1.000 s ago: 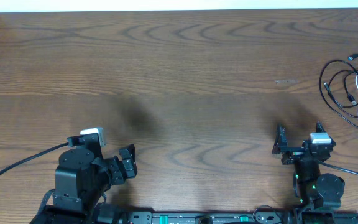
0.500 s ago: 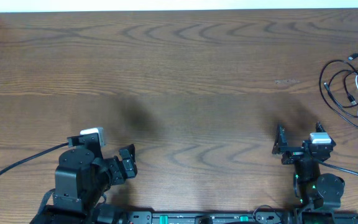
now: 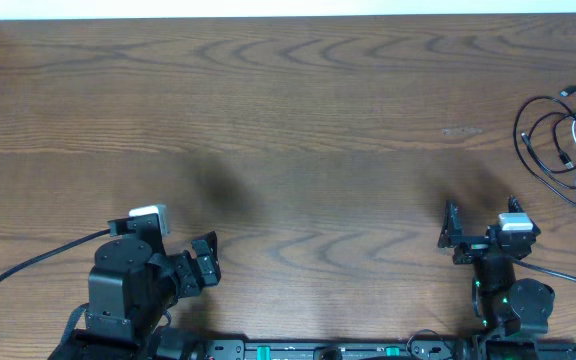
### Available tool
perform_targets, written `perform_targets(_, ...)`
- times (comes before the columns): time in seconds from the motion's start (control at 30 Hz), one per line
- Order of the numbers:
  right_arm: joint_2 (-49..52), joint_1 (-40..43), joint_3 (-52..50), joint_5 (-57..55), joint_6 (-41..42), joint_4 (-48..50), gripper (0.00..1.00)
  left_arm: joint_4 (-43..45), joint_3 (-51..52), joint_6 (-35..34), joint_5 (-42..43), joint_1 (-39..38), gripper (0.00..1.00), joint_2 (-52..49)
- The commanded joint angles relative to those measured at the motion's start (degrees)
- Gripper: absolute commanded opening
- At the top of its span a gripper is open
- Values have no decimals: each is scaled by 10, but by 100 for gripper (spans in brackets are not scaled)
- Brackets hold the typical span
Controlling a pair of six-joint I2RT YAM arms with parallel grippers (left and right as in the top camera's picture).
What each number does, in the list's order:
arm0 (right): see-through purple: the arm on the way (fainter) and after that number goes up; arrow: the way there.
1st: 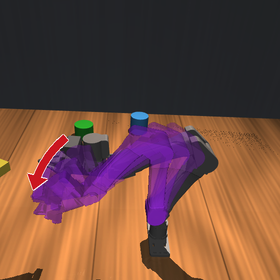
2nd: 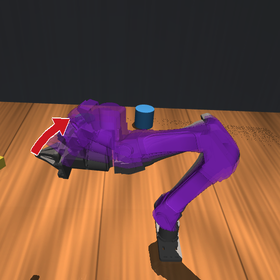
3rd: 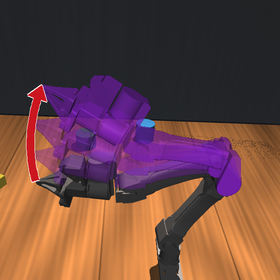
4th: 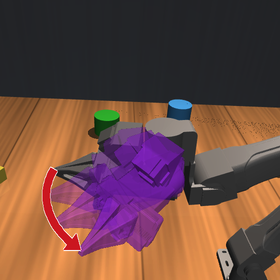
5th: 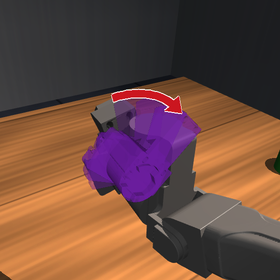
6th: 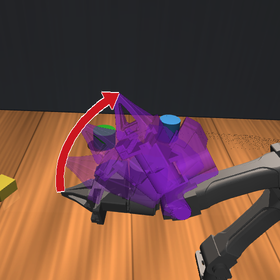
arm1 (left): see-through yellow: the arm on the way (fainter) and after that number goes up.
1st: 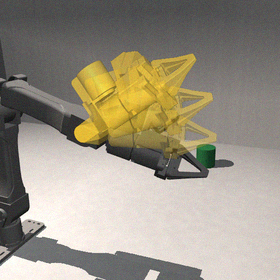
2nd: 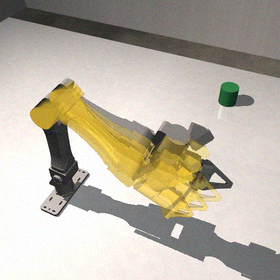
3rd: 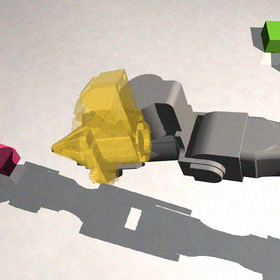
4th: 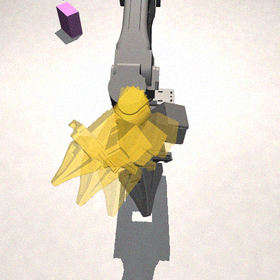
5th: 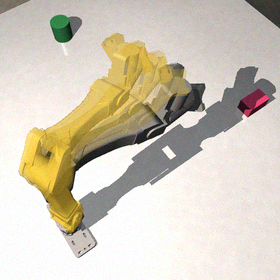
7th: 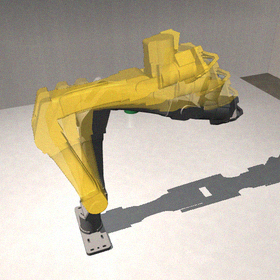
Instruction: Untangle cables
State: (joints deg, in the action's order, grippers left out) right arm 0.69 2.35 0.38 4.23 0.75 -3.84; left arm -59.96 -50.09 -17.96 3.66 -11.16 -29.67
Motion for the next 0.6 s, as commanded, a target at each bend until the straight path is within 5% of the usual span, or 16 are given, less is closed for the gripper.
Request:
perform_targets(0.0,-4,3,-1,4,-8,-2,99,1,3,6,-7,-3,98,2)
perform_targets(0.3,-4,3,-1,4,-8,-2,99,-12,4,8,-8,5,98,6)
perform_targets(0.57,-4,3,-1,4,-8,-2,99,90,96,8,-7,75,98,96)
